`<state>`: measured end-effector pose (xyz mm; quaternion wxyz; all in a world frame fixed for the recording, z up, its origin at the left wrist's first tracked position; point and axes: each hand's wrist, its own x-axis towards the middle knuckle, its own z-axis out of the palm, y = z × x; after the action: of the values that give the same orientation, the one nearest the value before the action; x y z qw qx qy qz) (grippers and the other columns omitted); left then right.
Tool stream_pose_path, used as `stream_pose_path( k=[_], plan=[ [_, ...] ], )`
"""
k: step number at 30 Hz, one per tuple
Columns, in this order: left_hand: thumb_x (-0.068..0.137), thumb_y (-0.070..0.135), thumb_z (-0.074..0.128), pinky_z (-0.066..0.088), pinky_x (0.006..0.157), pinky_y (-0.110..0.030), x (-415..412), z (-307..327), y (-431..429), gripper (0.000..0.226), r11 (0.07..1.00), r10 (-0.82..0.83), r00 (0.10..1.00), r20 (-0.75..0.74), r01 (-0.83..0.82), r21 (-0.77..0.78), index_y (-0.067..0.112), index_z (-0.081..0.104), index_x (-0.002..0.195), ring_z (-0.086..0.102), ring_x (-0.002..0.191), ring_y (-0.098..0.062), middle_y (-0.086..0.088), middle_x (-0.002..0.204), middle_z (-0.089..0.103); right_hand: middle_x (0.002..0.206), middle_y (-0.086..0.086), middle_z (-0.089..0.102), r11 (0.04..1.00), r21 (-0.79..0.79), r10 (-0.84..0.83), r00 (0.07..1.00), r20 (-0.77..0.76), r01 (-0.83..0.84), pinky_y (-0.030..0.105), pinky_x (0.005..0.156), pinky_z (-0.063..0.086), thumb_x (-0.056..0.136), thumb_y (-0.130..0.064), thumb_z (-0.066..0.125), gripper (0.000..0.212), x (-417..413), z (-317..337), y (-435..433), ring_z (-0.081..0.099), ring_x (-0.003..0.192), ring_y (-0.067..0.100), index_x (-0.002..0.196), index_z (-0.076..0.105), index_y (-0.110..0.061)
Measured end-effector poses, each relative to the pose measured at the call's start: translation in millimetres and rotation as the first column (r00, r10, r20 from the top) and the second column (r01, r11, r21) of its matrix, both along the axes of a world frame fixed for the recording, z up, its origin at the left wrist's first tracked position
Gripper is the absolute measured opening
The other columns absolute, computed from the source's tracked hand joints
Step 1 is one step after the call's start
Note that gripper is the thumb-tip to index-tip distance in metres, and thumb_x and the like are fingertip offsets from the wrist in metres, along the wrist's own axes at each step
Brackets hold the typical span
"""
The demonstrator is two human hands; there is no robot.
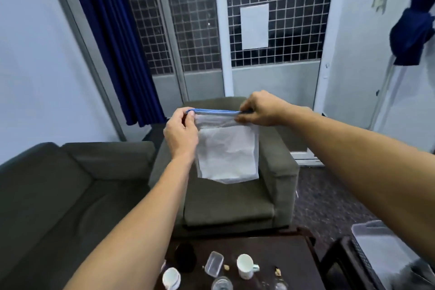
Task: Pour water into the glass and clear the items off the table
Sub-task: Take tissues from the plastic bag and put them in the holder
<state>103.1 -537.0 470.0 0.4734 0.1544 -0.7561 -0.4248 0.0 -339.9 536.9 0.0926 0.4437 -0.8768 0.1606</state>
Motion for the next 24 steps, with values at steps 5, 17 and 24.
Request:
stream_pose_path(
  k=[5,17,24],
  plan=[
    [0.1,0.025,0.053,0.052,0.071,-0.019,20.9,10.8,-50.0,0.014,0.99,0.125,0.992,-0.033,-0.123,0.07,0.03,0.064,0.095,0.062,0.073,0.004,0.016,0.078,0.064,0.064,-0.007,0.072,0.989,-0.139,-0.026,0.981,0.195,0.054,0.02,0.065,0.049,0.089,-0.029,0.072,0.022,-8.7,9.2,-2.0,0.063,0.059,-0.001,0.071,0.076,-0.017],
    [0.1,0.027,0.055,0.059,0.088,-0.042,28.7,26.8,-79.7,0.028,0.999,0.021,0.999,0.038,-0.023,0.039,0.048,0.066,0.085,0.069,0.093,-0.012,0.013,0.092,0.073,0.133,0.006,0.059,0.948,-0.308,0.152,0.963,0.222,-0.079,0.038,0.108,0.044,0.085,-0.041,0.077,0.067,-1.8,-28.6,-69.1,0.057,0.121,0.019,0.144,0.05,-0.023],
    [0.101,0.012,0.055,0.059,0.091,-0.037,25.7,38.7,-93.7,0.026,0.98,-0.125,0.992,-0.032,0.128,0.152,0.032,0.069,0.092,0.068,0.088,-0.008,0.008,0.089,0.071,0.126,0.001,0.065,0.983,-0.144,0.123,0.992,0.037,-0.116,0.042,0.101,0.047,0.094,-0.038,0.064,0.054,1.3,9.6,-98.9,0.059,0.114,0.022,0.145,0.05,-0.025]
  ],
)
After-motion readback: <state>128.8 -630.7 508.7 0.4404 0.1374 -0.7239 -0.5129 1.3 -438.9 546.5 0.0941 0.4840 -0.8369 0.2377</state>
